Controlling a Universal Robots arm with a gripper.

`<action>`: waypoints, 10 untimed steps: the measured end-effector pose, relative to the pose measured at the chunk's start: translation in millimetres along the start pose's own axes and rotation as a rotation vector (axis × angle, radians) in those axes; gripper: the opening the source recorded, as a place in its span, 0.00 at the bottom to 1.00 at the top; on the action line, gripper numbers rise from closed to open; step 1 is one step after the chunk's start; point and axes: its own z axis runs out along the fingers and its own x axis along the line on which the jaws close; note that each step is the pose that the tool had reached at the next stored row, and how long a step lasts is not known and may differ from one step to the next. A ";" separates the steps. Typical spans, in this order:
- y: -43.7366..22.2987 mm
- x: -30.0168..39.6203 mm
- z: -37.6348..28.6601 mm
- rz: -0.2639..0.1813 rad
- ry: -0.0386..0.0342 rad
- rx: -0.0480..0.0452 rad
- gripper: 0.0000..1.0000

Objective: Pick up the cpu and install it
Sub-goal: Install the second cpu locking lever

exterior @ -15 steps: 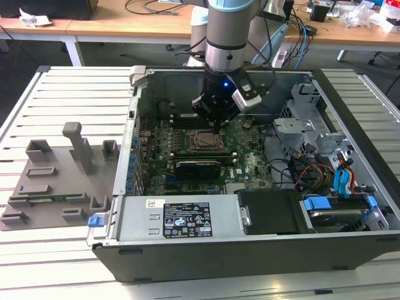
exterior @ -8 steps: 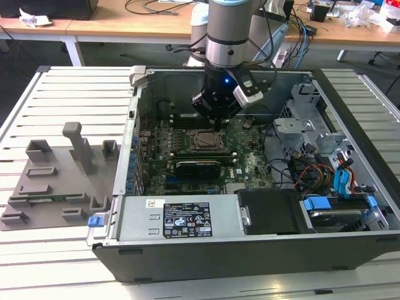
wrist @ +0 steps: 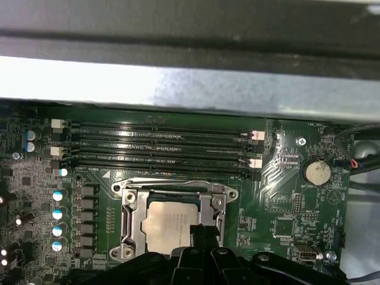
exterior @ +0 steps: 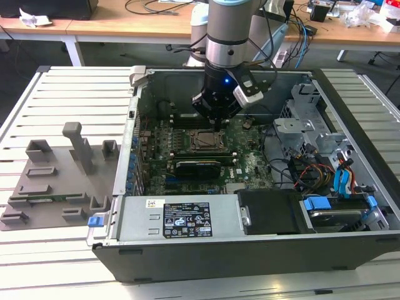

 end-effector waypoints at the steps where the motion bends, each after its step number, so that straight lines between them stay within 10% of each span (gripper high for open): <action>1: -0.2 0.0 0.0 0.000 -0.0001 -0.0002 0.11; 10: -23.2 0.9 1.6 0.000 0.0000 -0.0001 0.11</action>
